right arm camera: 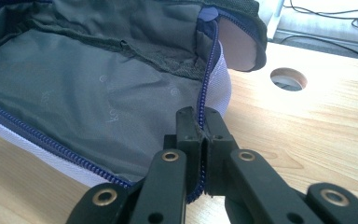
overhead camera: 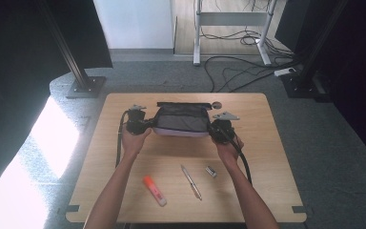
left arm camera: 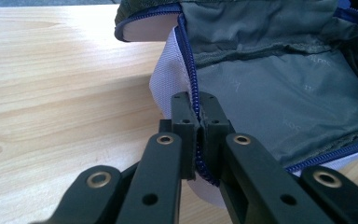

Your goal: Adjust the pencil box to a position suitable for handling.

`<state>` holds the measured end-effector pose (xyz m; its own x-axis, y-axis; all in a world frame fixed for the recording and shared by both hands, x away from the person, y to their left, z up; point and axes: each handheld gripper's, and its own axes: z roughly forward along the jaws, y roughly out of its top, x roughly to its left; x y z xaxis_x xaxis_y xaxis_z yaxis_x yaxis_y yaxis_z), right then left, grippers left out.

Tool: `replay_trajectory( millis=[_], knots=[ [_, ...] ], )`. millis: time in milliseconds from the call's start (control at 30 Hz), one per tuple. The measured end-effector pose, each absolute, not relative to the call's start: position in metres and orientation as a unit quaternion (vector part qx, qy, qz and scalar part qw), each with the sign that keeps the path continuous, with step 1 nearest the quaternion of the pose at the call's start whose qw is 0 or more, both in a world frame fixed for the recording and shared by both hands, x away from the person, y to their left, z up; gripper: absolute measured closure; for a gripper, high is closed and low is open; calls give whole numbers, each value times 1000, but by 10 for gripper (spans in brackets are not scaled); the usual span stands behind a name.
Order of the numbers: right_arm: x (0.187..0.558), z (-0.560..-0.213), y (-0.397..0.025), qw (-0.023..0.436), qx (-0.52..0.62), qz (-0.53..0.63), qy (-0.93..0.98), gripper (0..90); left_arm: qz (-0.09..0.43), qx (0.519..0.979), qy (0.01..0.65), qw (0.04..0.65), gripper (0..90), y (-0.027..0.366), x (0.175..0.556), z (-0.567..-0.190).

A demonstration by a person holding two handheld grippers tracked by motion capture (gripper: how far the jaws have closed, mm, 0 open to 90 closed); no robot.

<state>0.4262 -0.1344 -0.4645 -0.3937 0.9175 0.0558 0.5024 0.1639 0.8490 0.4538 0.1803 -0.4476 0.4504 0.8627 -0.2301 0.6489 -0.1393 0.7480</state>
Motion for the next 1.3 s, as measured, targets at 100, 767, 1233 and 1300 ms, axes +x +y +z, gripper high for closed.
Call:
replay_trajectory(
  millis=[100, 767, 1233, 1300],
  knots=[
    [423, -463, -131, 248, 488, 420, 724, 867, 127, 742, 508, 419, 876, 184, 449, -448],
    [406, -474, -131, 232, 490, 425, 725, 867, 121, 750, 493, 424, 875, 189, 427, -455],
    [391, -491, -134, 226, 490, 421, 729, 867, 112, 763, 486, 412, 875, 186, 416, -475],
    [392, -495, -133, 226, 490, 416, 732, 867, 106, 762, 490, 409, 875, 186, 416, -481]
  ],
)
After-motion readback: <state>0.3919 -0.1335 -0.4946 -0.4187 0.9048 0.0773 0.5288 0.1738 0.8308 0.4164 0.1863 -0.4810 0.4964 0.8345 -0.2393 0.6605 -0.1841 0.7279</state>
